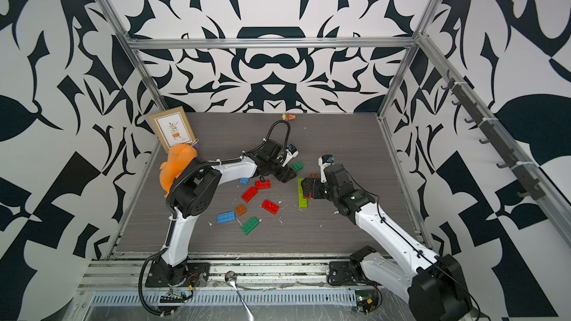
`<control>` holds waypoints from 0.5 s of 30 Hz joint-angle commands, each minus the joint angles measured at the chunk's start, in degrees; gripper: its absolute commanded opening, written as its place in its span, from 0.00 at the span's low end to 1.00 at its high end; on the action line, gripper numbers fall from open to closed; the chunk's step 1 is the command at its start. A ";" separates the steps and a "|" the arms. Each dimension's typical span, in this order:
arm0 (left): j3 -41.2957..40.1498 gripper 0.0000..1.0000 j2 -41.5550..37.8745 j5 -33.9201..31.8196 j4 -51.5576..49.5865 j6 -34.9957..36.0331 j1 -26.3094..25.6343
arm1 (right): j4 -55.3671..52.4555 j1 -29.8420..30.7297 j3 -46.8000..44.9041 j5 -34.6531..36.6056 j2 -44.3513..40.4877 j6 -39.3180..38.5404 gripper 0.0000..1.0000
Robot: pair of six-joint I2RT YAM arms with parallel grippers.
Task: Assemble a small pinwheel with lego
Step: Pick up the lego brick from the center of the board.
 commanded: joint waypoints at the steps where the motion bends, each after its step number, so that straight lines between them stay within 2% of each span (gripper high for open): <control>1: 1.07 0.60 2.36 0.46 -5.22 1.79 -0.24 | 1.98 -0.13 0.25 -1.00 0.41 -0.47 0.97; 12: 4.92 0.49 4.74 -2.01 -7.92 4.11 -1.59 | 1.99 -0.19 0.36 -0.94 1.33 -0.62 0.96; 15: 5.02 0.43 4.77 -2.78 -8.21 3.94 -1.77 | 1.90 -0.21 0.53 -0.82 1.98 -0.53 0.96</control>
